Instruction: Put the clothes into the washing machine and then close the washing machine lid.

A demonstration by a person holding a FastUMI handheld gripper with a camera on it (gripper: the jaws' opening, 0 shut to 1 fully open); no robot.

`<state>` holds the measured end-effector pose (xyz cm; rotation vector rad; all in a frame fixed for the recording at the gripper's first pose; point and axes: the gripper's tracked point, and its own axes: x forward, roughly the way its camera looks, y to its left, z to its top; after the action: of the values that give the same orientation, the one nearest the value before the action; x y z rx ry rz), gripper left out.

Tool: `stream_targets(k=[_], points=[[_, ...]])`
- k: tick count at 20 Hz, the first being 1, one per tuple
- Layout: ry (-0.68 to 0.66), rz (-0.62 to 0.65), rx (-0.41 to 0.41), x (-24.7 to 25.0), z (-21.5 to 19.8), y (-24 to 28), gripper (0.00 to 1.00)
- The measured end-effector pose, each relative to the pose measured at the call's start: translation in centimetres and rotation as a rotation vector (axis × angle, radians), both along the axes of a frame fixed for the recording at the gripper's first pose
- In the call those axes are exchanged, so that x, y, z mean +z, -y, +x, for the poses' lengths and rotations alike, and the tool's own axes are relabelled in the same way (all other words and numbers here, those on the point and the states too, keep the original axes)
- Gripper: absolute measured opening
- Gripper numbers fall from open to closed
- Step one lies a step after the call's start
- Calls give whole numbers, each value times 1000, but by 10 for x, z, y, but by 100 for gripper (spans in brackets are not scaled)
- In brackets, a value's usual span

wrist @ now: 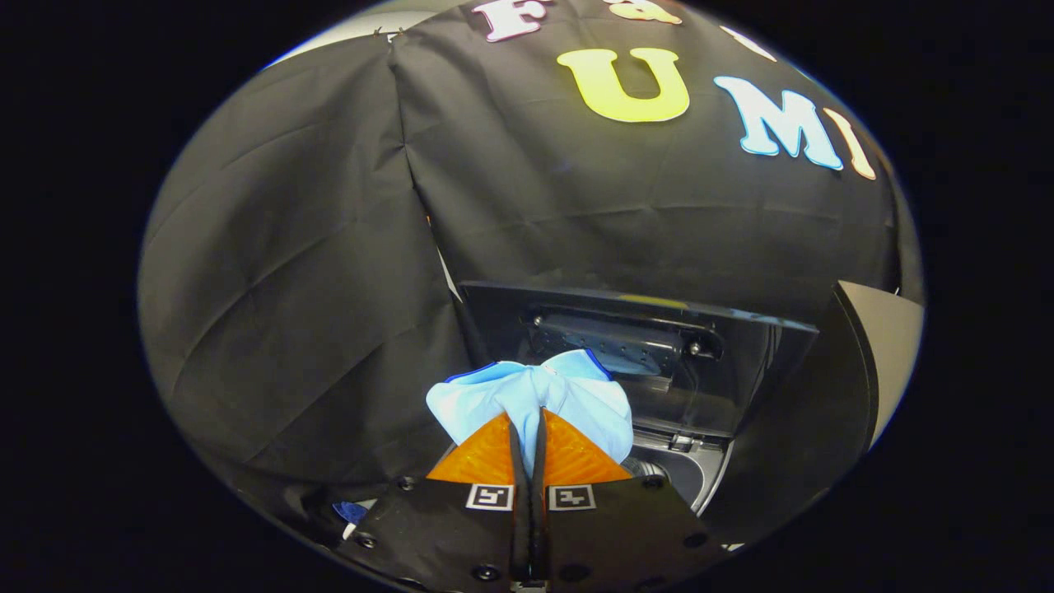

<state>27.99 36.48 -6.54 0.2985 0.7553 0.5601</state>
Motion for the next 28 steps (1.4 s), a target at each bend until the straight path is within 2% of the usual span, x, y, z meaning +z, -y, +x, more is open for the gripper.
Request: stream_targets(k=[12, 18, 28], points=[[-48, -38, -32, -62, 0, -1, 2], [-117, -61, -40, -99, -4, -10, 2], [-163, -89, 1, -137, -17, -23, 2]])
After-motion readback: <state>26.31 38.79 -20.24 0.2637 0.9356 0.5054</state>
